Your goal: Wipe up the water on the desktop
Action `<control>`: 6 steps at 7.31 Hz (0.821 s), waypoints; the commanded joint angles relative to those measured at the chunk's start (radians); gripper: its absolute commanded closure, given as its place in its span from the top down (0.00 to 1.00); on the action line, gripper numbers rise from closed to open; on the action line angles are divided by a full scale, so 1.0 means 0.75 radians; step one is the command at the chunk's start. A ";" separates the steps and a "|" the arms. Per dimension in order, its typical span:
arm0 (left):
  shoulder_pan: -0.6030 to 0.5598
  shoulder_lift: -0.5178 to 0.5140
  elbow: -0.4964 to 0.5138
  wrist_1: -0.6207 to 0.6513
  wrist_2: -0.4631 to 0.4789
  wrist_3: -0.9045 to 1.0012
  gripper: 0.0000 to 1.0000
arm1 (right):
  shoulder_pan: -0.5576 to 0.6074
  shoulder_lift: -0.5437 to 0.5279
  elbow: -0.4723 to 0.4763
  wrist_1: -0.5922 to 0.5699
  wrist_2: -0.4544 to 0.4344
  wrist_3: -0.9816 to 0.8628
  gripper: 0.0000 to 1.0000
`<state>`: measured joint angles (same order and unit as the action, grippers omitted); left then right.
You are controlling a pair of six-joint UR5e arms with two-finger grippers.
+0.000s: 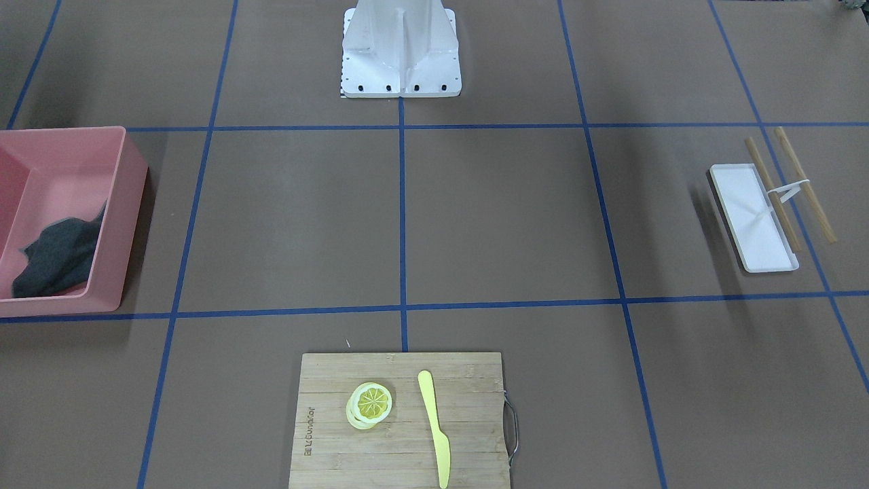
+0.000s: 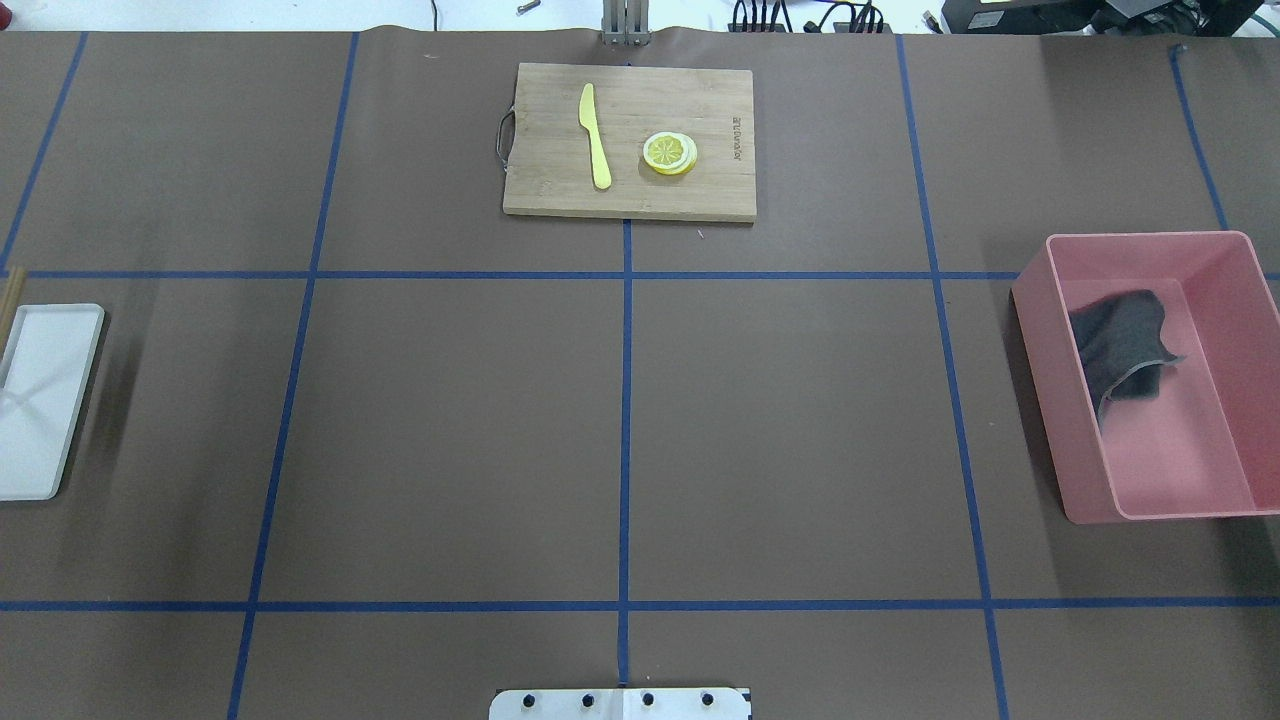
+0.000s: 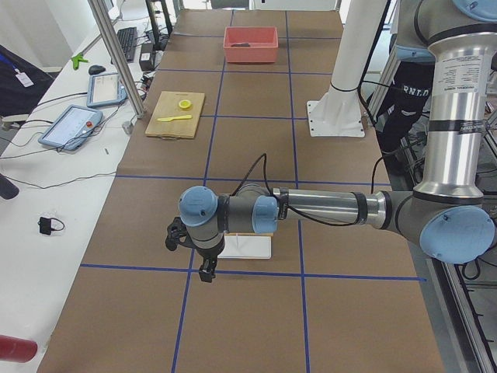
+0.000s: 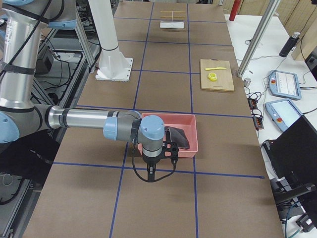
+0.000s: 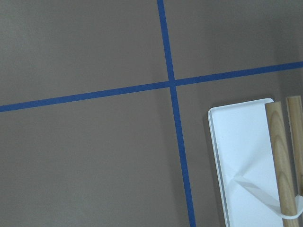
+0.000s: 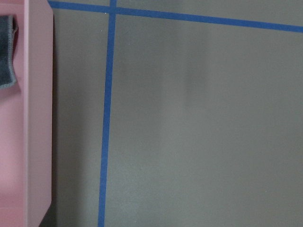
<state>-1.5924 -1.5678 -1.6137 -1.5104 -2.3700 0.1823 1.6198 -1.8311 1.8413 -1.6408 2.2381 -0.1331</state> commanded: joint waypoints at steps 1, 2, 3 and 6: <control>0.000 0.002 0.002 0.001 0.000 0.000 0.99 | 0.000 0.005 0.028 0.003 0.008 -0.005 1.00; 0.000 0.020 0.000 -0.003 -0.004 0.002 0.99 | 0.000 0.006 0.042 0.003 0.008 -0.005 1.00; -0.002 0.031 0.002 -0.005 -0.010 0.002 0.99 | 0.000 0.006 0.056 0.003 0.010 -0.005 1.00; -0.002 0.033 0.012 0.001 -0.010 0.002 0.99 | 0.000 0.001 0.059 0.003 0.012 -0.005 1.00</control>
<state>-1.5936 -1.5449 -1.6068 -1.5119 -2.3777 0.1840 1.6199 -1.8284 1.8841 -1.6383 2.2470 -0.1365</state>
